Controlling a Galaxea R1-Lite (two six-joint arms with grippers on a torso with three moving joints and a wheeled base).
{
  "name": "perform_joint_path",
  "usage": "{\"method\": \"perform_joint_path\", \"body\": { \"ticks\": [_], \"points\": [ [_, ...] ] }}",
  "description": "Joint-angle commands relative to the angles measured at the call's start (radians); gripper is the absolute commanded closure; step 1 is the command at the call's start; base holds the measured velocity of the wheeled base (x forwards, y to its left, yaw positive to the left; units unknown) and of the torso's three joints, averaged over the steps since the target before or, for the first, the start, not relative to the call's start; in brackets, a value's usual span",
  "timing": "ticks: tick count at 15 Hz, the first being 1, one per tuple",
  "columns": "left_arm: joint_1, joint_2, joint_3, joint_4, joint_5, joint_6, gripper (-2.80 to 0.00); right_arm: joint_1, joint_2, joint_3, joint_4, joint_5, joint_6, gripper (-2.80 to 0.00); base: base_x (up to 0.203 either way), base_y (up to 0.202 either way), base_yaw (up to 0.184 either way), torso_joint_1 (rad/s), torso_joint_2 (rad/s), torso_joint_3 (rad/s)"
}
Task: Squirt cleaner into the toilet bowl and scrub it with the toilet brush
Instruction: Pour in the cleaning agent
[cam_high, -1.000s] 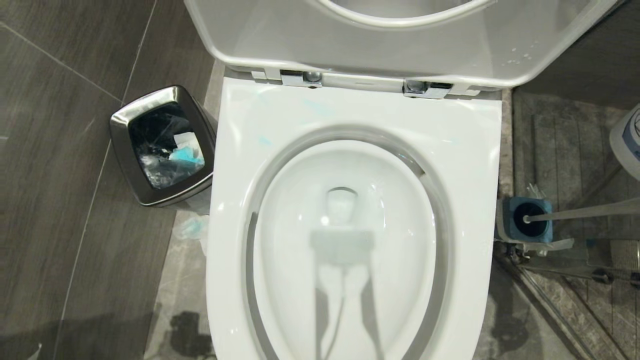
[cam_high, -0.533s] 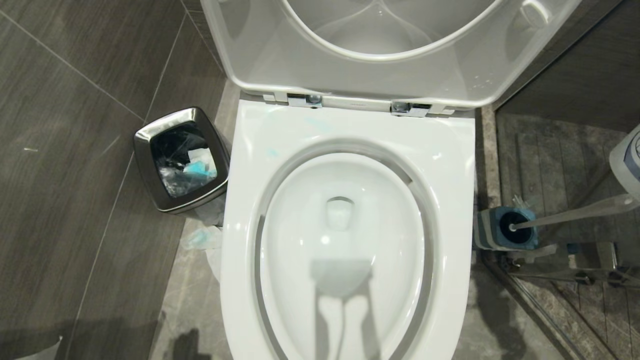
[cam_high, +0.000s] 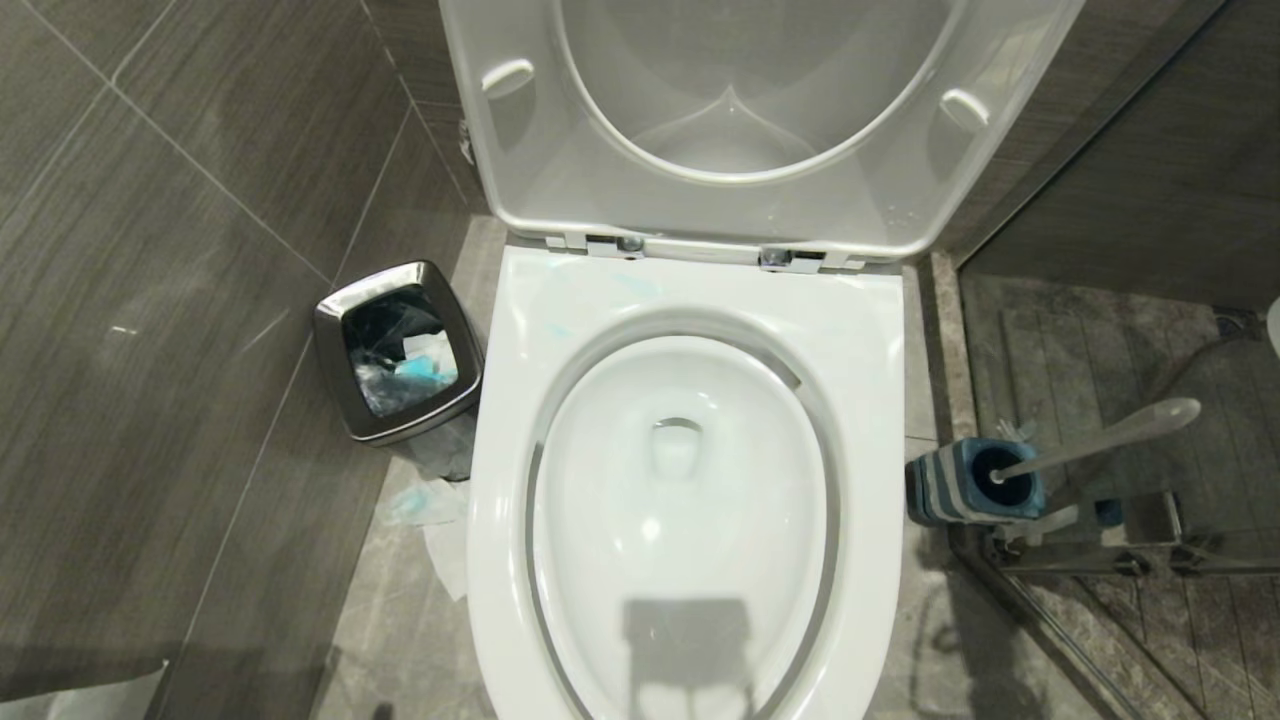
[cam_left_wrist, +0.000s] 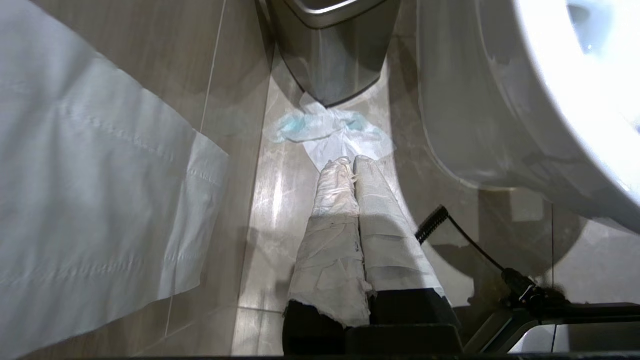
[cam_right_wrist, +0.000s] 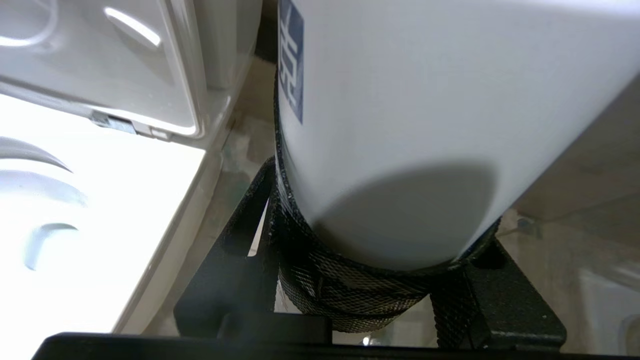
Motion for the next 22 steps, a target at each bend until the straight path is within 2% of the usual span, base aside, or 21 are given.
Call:
{"method": "perform_joint_path", "body": {
  "ticks": [1, 7, 11, 16, 22],
  "points": [
    [0.000, 0.000, 0.002, 0.000, 0.000, -0.001, 0.00, 0.000, -0.013, -0.001, -0.001, -0.007, -0.003, 0.00, 0.000, 0.000, 0.000, -0.004, 0.00, 0.201],
    [0.000, 0.000, 0.000, 0.000, 0.000, 0.001, 0.00, 0.002, 0.038, 0.007, -0.005, -0.006, -0.049, 0.00, 0.000, 0.000, 0.000, 0.003, 0.00, 0.202],
    [0.000, 0.000, 0.001, -0.001, 0.000, 0.000, 0.00, 0.042, 0.074, 0.006, -0.003, 0.000, -0.079, 0.00, 0.000, 0.000, 0.000, 0.003, 0.00, 0.204],
    [0.000, 0.000, 0.000, -0.002, 0.000, 0.000, 0.00, 0.052, 0.080, 0.057, -0.001, 0.020, -0.103, 0.00, 0.000, 0.000, 0.000, 0.002, 0.00, 0.206],
    [0.000, 0.000, 0.001, -0.001, -0.002, -0.001, 0.00, 0.052, 0.161, 0.047, -0.017, 0.018, -0.133, 0.00, 0.000, 0.000, 0.000, 0.001, 0.00, 0.050]
  ]
}}
